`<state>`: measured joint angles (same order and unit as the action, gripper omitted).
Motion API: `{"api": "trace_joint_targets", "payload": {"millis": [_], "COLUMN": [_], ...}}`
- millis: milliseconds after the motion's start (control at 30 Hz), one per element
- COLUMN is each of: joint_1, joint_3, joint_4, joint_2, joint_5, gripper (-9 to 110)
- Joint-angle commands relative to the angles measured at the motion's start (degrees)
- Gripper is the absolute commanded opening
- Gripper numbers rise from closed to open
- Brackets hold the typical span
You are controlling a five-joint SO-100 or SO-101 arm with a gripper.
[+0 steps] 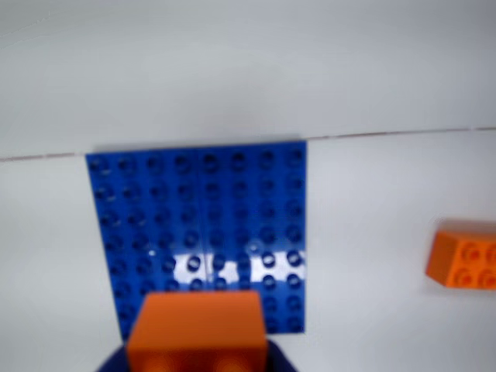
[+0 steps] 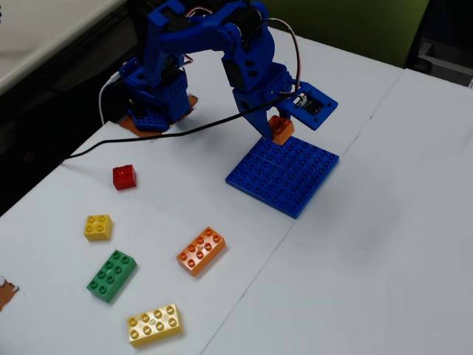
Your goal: Pick up the 2x2 orange block and go up the 8x8 blue block.
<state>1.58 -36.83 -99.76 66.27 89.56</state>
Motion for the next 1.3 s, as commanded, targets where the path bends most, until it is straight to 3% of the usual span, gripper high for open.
{"api": "trace_joint_targets", "payload": {"millis": [0,1267], "joint_1": [-1.23,-1.67], "joint_3": [1.23,-0.97], "joint_4": [-0.44,-0.35], "joint_2": [-0.09,-4.66], "joint_5": [-0.26,1.05], "gripper": [0,0]}}
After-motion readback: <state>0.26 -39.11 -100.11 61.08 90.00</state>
